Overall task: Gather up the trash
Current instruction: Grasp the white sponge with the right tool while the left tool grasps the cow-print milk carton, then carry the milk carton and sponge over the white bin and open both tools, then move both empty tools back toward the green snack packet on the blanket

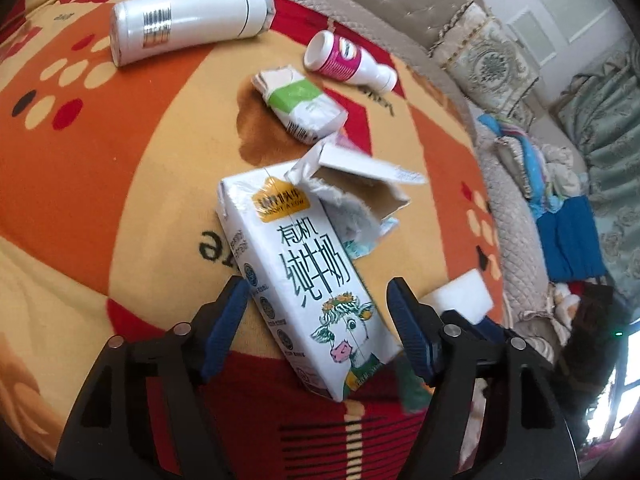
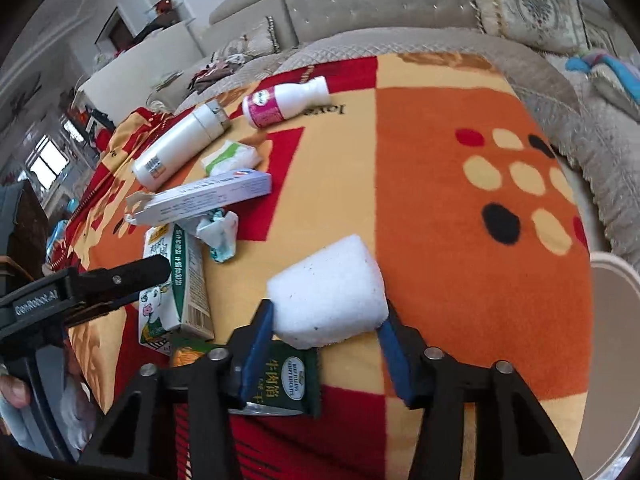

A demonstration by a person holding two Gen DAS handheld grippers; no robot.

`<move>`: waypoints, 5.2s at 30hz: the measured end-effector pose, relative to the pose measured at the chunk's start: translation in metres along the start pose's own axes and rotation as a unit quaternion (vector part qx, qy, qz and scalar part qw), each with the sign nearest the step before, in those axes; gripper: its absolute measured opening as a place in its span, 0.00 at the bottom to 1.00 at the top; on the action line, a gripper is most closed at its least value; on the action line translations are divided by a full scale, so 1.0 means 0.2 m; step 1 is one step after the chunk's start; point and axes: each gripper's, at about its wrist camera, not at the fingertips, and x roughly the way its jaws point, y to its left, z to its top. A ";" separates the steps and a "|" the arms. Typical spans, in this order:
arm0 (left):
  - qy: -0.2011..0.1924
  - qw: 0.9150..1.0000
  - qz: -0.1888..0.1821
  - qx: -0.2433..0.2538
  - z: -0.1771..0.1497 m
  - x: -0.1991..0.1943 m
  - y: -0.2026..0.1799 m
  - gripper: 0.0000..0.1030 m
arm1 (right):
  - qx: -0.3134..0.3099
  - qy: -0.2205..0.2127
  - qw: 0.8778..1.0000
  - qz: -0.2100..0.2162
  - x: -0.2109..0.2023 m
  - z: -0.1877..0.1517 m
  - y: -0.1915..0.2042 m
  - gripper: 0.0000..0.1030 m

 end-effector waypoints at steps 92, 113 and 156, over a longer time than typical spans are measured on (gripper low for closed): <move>0.028 0.952 -0.086 0.291 -0.35 -0.11 -0.90 0.40 | 0.080 -0.093 0.990 -0.062 -0.66 -0.27 -0.49 0.46; 0.066 0.941 -0.108 0.312 -0.53 0.31 -1.41 0.40 | 0.180 -0.069 0.973 -0.124 -0.71 -0.52 -1.03 0.52; 0.036 0.958 -0.084 0.270 -0.44 0.17 -1.12 0.53 | 0.164 -0.067 0.977 -0.117 -0.67 -0.43 -0.85 0.69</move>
